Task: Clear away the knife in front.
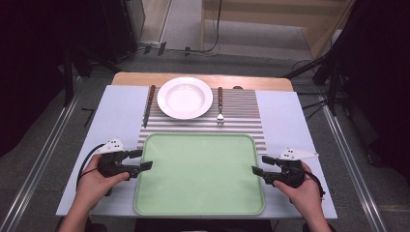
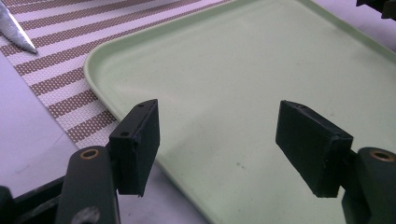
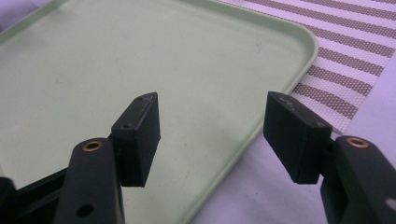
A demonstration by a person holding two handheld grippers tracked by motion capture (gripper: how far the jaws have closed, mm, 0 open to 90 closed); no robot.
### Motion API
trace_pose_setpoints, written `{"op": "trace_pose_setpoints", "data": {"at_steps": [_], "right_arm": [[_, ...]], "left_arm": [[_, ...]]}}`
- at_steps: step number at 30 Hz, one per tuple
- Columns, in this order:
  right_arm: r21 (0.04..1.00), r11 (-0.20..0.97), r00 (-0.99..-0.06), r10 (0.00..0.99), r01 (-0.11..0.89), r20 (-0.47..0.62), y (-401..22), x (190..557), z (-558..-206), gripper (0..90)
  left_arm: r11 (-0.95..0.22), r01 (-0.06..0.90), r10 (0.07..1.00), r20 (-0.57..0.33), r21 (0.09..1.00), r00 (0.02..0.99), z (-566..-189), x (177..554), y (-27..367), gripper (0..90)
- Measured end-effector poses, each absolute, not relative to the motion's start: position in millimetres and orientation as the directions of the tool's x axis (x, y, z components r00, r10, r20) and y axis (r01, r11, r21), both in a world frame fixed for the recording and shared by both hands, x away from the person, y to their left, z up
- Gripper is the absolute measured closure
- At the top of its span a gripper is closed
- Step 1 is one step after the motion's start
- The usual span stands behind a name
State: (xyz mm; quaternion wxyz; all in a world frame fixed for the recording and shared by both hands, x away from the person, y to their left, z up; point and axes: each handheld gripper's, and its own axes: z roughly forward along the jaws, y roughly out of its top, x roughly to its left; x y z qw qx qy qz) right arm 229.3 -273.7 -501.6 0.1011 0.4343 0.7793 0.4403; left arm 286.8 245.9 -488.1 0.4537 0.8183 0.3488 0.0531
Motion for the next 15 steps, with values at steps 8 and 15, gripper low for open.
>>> {"op": "trace_pose_setpoints", "data": {"at_steps": [8,15], "right_arm": [[0.772,0.243,-0.598,0.773,0.587,0.211,-272.4,230.1,-504.3,35.6],[0.775,0.251,-0.596,0.779,0.581,0.195,-273.1,231.0,-505.5,34.6]], "left_arm": [[-0.343,0.530,0.628,-0.231,0.775,0.743,-489.6,288.3,249.0,30.6],[-0.350,0.524,0.637,-0.213,0.777,0.741,-489.7,288.6,249.6,30.5]]}}
